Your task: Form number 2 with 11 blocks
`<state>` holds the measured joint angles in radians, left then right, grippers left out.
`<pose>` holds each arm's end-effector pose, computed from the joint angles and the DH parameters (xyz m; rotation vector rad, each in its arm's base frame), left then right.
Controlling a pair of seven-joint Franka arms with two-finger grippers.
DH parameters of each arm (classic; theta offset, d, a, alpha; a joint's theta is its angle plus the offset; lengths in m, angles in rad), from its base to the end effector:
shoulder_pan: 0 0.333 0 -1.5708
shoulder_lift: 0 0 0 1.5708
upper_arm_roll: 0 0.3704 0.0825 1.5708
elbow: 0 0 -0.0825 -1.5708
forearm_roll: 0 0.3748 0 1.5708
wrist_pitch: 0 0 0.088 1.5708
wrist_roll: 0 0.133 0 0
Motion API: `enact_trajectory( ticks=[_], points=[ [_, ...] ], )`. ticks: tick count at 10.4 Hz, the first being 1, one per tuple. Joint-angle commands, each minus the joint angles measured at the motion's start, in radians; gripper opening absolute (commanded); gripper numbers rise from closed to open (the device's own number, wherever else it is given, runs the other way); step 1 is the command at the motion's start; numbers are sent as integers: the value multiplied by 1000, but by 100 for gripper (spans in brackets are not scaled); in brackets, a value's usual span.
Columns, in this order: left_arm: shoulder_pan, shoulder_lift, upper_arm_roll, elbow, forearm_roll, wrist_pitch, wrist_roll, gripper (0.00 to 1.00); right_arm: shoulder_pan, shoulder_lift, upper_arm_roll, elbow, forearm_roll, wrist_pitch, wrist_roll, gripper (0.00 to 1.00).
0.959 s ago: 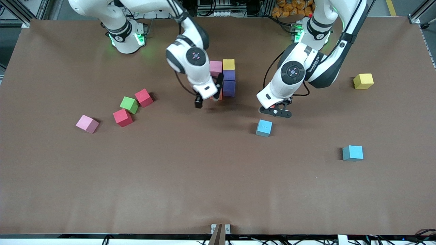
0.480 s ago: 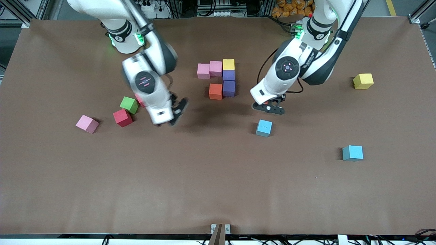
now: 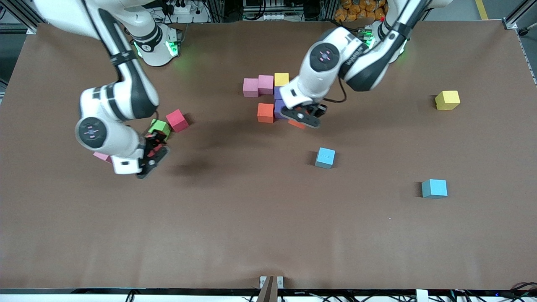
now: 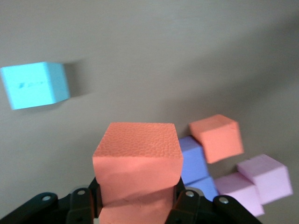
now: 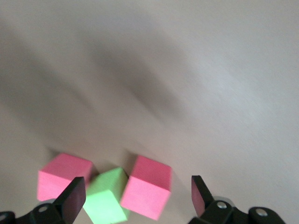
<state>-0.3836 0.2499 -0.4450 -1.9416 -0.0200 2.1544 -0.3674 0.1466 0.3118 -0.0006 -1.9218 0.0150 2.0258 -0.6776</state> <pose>0.4192 -0.4377 0.3985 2.9718 -0.6625 -0.1228 0.5905 0.0881 0.3464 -2.8091 -1.2136 0.3028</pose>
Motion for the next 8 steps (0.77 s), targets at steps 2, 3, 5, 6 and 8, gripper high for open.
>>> enact_trajectory(
  ticks=[2, 3, 5, 6, 8],
  points=[
    [-107, 83, 0, 114, 92, -18, 8, 33, -247, -27, 17, -22, -1, 5, -14, 100],
    [-139, 112, 0, 142, 126, -18, 10, 33, -328, -20, 17, -38, 6, 22, 16, 100],
    [-208, 170, 11, 208, 198, -18, 34, 34, -445, 1, 16, -59, 48, 33, 76, 100],
    [-236, 198, 12, 240, 199, -18, 50, 34, -482, 22, 16, -48, 48, 34, 76, 100],
    [-311, 235, 61, 283, 201, -19, 143, 36, -496, 90, 11, -17, 48, 40, 78, 100]
  ],
)
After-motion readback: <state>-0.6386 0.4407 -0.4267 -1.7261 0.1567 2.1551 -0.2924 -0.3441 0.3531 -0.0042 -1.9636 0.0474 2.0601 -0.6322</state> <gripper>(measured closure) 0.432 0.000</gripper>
